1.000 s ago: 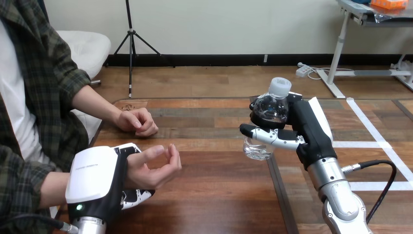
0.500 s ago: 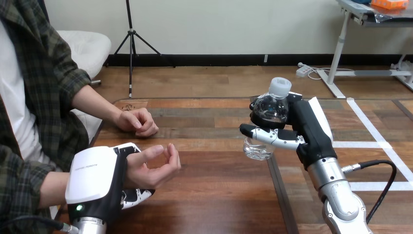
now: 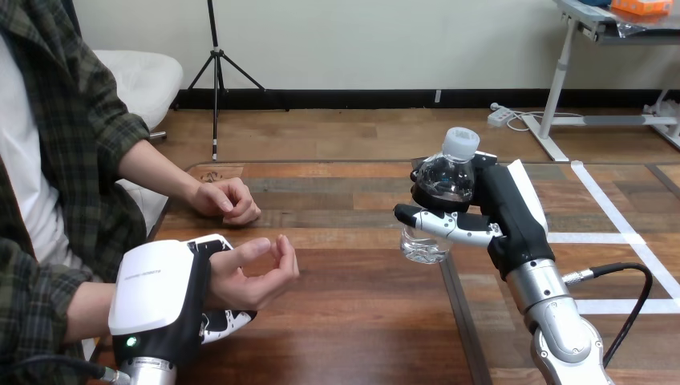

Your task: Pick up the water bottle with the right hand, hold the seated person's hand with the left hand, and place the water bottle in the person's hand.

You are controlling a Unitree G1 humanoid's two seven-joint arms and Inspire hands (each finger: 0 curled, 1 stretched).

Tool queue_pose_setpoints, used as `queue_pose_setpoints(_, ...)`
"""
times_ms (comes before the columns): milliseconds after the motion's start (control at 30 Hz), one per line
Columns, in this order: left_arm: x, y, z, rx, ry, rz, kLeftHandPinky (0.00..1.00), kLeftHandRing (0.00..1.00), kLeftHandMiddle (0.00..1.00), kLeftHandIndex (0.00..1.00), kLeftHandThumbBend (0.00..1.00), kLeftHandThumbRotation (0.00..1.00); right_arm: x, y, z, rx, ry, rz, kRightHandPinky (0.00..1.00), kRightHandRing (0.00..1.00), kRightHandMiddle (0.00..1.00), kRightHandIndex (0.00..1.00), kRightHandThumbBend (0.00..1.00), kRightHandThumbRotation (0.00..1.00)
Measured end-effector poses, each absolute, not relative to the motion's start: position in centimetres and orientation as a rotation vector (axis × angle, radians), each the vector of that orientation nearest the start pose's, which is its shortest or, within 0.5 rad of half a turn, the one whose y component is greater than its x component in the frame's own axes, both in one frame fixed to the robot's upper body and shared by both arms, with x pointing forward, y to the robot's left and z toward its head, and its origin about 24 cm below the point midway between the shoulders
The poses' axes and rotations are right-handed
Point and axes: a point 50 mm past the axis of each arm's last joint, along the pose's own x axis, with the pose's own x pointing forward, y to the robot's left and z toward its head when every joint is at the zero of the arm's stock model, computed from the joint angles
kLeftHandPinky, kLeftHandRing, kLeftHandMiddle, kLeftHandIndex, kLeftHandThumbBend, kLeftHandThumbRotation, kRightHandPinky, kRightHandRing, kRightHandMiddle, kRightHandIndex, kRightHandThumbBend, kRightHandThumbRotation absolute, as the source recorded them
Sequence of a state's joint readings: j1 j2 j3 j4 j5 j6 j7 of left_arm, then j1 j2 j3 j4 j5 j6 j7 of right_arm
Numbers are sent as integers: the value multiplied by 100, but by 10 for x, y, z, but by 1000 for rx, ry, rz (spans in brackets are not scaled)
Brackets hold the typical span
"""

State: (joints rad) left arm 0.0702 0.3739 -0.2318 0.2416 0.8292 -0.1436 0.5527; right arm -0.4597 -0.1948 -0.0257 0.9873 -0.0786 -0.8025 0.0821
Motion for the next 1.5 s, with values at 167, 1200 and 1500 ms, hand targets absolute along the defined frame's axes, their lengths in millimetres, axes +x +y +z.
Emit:
queue_pose_setpoints(167, 222, 188, 1, 1154, -195, 85, 33, 38, 42, 45, 78, 0, 312, -175, 29, -259, -257, 173, 35, 40, 47, 48, 68, 0)
queue_pose_setpoints(1200, 220, 172, 8, 1019, -305, 76, 31, 36, 40, 42, 81, 0, 313, -166, 44, -226, -355, 240, 41, 44, 47, 48, 67, 0)
queue_pose_setpoints(1500, 219, 167, 8, 1013, -320, 57, 31, 36, 39, 42, 81, 0, 314, -158, 50, -213, -390, 250, 41, 44, 48, 48, 70, 0)
